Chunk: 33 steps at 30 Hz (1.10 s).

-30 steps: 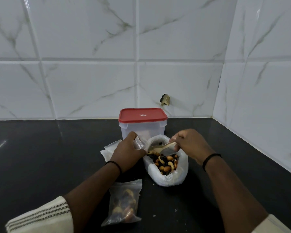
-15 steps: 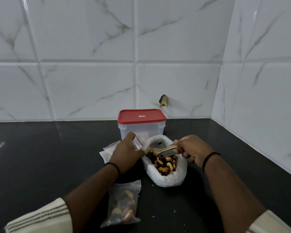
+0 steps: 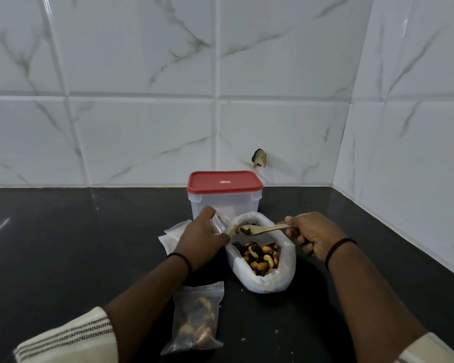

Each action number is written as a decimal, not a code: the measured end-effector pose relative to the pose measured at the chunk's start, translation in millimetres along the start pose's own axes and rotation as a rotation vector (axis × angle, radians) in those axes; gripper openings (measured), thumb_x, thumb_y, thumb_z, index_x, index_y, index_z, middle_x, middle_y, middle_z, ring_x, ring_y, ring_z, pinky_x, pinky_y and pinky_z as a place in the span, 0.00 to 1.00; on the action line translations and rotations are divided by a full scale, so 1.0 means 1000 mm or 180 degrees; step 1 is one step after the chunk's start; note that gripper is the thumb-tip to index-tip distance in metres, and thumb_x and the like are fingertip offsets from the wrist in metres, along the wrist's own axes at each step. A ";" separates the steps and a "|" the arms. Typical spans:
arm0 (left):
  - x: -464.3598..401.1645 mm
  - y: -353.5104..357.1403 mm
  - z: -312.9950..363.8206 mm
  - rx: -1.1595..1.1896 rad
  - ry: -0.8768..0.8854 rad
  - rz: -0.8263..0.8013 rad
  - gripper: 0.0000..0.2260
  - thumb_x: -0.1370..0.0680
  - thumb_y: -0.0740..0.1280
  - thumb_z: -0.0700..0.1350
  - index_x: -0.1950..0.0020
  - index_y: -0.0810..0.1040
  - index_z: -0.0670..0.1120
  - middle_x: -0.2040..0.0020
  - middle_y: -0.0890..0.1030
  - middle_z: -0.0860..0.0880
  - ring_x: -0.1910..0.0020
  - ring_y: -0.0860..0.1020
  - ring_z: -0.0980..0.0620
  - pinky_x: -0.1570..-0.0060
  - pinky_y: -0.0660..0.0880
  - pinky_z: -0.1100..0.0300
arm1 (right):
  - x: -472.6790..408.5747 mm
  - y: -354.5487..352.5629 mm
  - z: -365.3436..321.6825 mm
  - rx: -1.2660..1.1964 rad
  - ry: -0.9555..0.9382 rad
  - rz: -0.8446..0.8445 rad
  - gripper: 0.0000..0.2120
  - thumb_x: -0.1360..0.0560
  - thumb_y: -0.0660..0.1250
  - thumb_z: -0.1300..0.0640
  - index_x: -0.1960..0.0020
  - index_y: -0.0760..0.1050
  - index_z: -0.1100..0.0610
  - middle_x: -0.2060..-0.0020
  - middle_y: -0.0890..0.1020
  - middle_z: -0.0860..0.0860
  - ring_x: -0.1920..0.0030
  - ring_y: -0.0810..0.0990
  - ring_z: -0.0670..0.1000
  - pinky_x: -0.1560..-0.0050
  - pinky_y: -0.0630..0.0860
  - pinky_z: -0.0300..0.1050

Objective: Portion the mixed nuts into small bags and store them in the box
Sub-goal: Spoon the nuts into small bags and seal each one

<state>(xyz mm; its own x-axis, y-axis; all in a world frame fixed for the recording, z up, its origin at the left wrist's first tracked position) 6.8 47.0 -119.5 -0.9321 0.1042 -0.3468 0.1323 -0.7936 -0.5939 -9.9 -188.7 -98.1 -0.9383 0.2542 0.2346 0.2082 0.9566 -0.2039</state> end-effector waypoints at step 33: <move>0.002 -0.002 0.006 0.0041 0.0069 0.0101 0.18 0.28 0.74 0.48 0.44 0.70 0.48 0.54 0.79 0.51 0.56 0.78 0.54 0.55 0.78 0.53 | 0.028 0.021 -0.024 0.0303 -0.1625 -0.1111 0.12 0.20 0.63 0.64 0.46 0.83 0.53 0.55 0.87 0.53 0.69 0.70 0.43 0.71 0.66 0.35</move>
<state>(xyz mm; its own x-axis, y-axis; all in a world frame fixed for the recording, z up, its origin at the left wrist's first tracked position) 2.6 45.4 -115.0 -0.9200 0.0918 -0.3810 0.1571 -0.8042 -0.5732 -24.9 -157.7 -73.4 -0.9651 -0.1938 -0.1764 -0.1380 0.9481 -0.2866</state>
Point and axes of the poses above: each hand's wrist, its own x-axis away from the middle knuckle, its own y-axis out of the palm, z = x × y, the point moved 3 cm from there along -x, towards the middle knuckle
